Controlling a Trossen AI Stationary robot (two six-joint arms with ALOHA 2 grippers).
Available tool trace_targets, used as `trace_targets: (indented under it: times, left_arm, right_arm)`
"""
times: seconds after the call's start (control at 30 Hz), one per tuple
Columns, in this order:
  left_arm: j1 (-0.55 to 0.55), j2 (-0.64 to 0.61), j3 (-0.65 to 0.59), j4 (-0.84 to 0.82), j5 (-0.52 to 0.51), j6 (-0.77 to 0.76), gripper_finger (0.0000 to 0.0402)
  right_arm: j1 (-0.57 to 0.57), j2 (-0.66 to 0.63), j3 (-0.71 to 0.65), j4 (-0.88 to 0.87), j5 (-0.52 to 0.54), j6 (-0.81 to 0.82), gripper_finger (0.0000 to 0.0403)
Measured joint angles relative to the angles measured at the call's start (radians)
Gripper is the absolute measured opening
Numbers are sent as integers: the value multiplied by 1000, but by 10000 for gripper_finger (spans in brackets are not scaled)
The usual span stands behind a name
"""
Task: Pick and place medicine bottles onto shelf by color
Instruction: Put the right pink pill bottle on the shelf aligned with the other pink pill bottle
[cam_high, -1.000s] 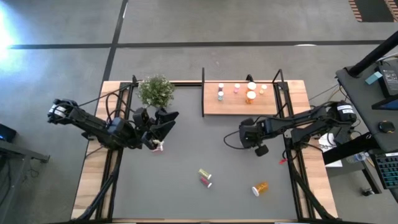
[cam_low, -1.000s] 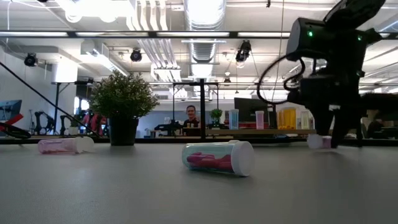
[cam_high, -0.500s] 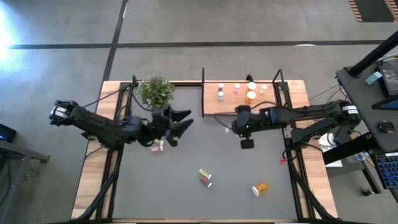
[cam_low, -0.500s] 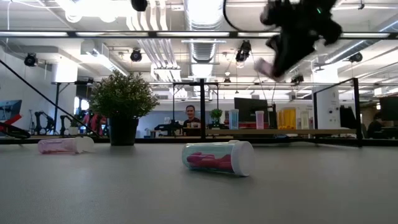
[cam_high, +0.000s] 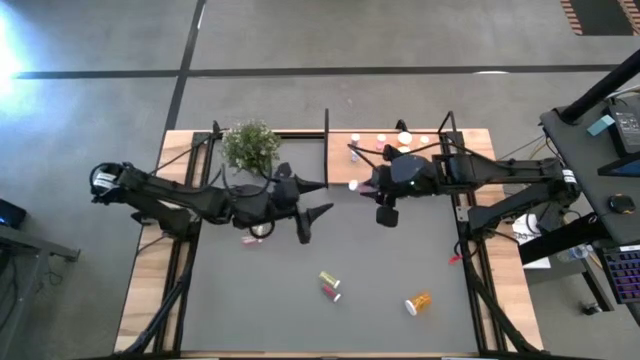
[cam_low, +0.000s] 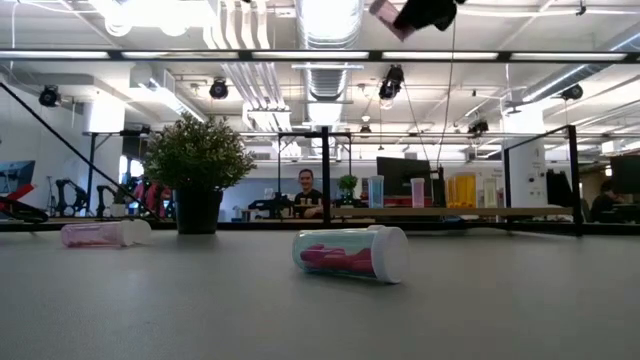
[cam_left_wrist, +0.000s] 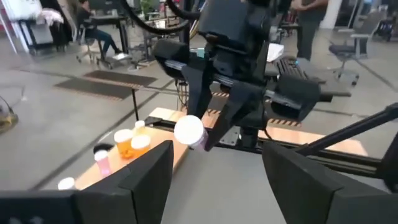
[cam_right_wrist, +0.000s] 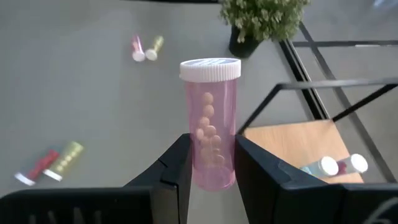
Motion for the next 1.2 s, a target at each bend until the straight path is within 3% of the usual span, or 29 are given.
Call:
trace_targets:
  times: [0.23, 0.47, 1.2]
  left_arm:
    - [27, 82, 88, -2, 10, 46, 231]
    - [55, 117, 129, 2, 182, -17, 231]
    - [83, 127, 126, 44, 182, -22, 231]
  right_arm:
    - [49, 0, 26, 2, -51, -17, 96]
    - [71, 1, 24, 38, -46, -41, 96]
    - [71, 1, 26, 224, -46, -72, 96]
